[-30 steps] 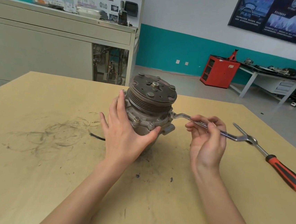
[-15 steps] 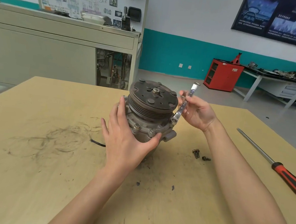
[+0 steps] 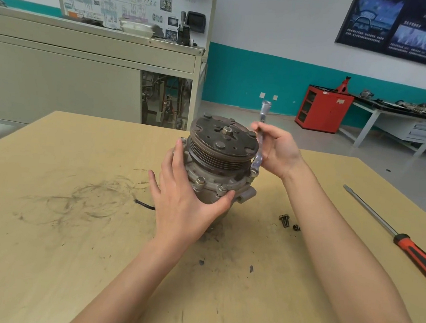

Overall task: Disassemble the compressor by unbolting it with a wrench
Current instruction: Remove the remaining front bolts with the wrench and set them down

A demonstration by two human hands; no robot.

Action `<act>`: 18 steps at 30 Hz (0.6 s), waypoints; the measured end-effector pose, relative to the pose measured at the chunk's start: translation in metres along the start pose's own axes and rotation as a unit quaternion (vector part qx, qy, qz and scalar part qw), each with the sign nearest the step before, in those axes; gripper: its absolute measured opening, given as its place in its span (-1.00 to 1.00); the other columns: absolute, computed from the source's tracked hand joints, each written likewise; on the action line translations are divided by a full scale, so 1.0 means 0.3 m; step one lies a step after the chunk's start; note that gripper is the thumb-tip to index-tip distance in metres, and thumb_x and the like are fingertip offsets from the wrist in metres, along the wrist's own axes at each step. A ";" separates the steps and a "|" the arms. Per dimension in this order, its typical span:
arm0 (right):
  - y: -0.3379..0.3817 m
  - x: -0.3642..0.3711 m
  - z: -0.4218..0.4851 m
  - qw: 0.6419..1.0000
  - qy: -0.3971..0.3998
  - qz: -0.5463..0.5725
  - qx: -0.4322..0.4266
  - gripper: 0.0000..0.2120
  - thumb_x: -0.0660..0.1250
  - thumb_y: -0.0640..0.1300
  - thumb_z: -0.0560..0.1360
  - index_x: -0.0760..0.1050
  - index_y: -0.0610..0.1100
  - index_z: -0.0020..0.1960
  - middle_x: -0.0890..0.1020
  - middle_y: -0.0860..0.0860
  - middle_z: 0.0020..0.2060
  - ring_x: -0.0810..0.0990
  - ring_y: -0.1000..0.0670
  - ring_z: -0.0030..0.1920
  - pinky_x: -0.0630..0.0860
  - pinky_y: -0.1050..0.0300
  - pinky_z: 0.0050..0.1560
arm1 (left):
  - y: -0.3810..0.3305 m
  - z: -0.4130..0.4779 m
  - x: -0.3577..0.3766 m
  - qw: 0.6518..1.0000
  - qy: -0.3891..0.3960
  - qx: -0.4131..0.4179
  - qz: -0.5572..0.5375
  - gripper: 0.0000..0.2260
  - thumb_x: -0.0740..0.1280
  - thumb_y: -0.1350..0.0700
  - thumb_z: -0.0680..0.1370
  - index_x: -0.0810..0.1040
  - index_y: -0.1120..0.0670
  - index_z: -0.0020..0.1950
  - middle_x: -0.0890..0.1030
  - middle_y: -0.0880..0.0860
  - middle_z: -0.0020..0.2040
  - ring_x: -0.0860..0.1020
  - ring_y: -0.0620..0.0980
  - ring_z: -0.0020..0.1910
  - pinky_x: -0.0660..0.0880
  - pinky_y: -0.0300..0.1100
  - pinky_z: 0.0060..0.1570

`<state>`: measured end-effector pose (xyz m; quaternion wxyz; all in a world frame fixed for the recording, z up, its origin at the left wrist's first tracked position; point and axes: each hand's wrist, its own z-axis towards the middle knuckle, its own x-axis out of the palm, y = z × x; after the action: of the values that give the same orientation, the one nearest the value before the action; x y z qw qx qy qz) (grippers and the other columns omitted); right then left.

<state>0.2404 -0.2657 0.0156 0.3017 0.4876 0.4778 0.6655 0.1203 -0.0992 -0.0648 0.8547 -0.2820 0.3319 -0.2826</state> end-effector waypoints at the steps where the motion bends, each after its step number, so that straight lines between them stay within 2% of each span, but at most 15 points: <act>1: 0.017 0.007 -0.017 0.999 -0.020 0.024 -0.018 -0.77 0.11 -0.16 0.60 0.47 -0.16 -0.17 0.52 0.00 -0.41 0.42 0.08 -0.40 0.26 0.29 -0.34 | 0.000 0.000 -0.001 1.000 0.002 0.000 0.000 0.06 0.22 -0.46 0.25 -0.03 0.06 0.59 0.21 0.09 0.52 0.14 0.02 0.51 -0.10 0.18 0.49; 3: 0.060 0.021 -0.069 0.992 -0.101 0.014 -0.072 -0.77 0.10 -0.16 0.63 0.42 -0.16 -0.17 0.56 0.01 -0.46 0.44 0.11 -0.49 0.31 0.35 -0.49 | 0.001 0.000 -0.002 1.000 0.009 -0.001 -0.001 0.06 0.21 -0.46 0.25 -0.06 0.04 0.59 0.20 0.08 0.53 0.13 0.02 0.52 -0.10 0.19 0.49; 4: 0.077 0.023 -0.105 0.985 -0.140 -0.012 -0.102 -0.78 0.12 -0.16 0.64 0.40 -0.17 -0.16 0.60 -0.01 -0.44 0.48 0.10 -0.49 0.37 0.34 -0.50 | 0.001 0.001 -0.002 1.000 0.010 -0.002 -0.001 0.06 0.21 -0.47 0.25 -0.06 0.04 0.59 0.20 0.08 0.53 0.13 0.02 0.52 -0.09 0.20 0.50; 7: 0.083 0.041 -0.251 0.953 -0.203 -0.132 -0.183 -0.78 0.14 -0.12 0.64 0.37 -0.18 -0.15 0.69 -0.09 -0.34 0.65 -0.01 -0.40 0.53 0.29 -0.39 | 0.001 0.001 0.000 1.000 0.008 -0.003 0.000 0.06 0.20 -0.46 0.25 -0.04 0.06 0.59 0.21 0.09 0.52 0.14 0.02 0.52 -0.05 0.24 0.50; 10: 0.016 0.081 -0.386 0.871 -0.267 -0.241 -0.334 -0.80 0.19 -0.10 0.62 0.37 -0.10 -0.17 0.70 -0.09 -0.31 0.69 -0.08 -0.33 0.61 0.17 -0.34 | 0.000 -0.001 0.000 1.000 0.006 -0.004 -0.006 0.06 0.20 -0.46 0.25 -0.03 0.06 0.59 0.21 0.08 0.52 0.14 0.02 0.52 -0.08 0.22 0.50; 13: -0.088 0.133 -0.445 0.773 -0.252 -0.329 -0.480 -0.87 0.26 -0.03 0.58 0.45 -0.04 -0.12 0.67 0.00 -0.21 0.69 -0.02 -0.26 0.63 0.05 -0.26 | 0.000 -0.002 -0.001 1.000 0.006 -0.003 -0.008 0.07 0.20 -0.46 0.24 -0.03 0.05 0.59 0.20 0.08 0.53 0.13 0.01 0.52 -0.10 0.20 0.49; 15: -0.153 0.148 -0.445 0.721 -0.228 -0.404 -0.515 -0.78 0.28 -0.06 0.56 0.56 -0.22 -0.05 0.65 -0.03 -0.09 0.68 -0.01 -0.13 0.63 0.03 -0.10 | 0.001 -0.002 -0.002 1.000 0.007 -0.003 -0.008 0.07 0.21 -0.46 0.24 -0.03 0.05 0.59 0.20 0.07 0.53 0.13 0.00 0.53 -0.11 0.19 0.49; 17: -0.207 0.146 -0.433 0.659 -0.217 -0.475 -0.542 -0.69 0.26 -0.12 0.58 0.58 -0.40 -0.01 0.64 -0.18 0.00 0.65 -0.07 0.00 0.59 0.08 0.07 | 0.002 0.000 -0.003 1.000 0.008 -0.004 -0.007 0.07 0.21 -0.46 0.24 -0.03 0.06 0.59 0.20 0.07 0.53 0.13 0.01 0.53 -0.11 0.19 0.49; 18: -0.228 0.148 -0.428 0.646 -0.218 -0.486 -0.547 -0.67 0.25 -0.13 0.58 0.57 -0.43 0.01 0.64 -0.24 0.02 0.64 -0.09 0.04 0.56 0.11 0.12 | 0.002 0.000 -0.004 1.000 0.009 -0.004 -0.006 0.07 0.21 -0.47 0.24 -0.03 0.06 0.59 0.20 0.07 0.53 0.13 0.01 0.53 -0.11 0.19 0.49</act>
<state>0.1006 -0.2464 -0.0407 0.8889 0.0633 0.1161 0.4386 0.1198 -0.0979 -0.0648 0.8490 -0.2847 0.3387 -0.2889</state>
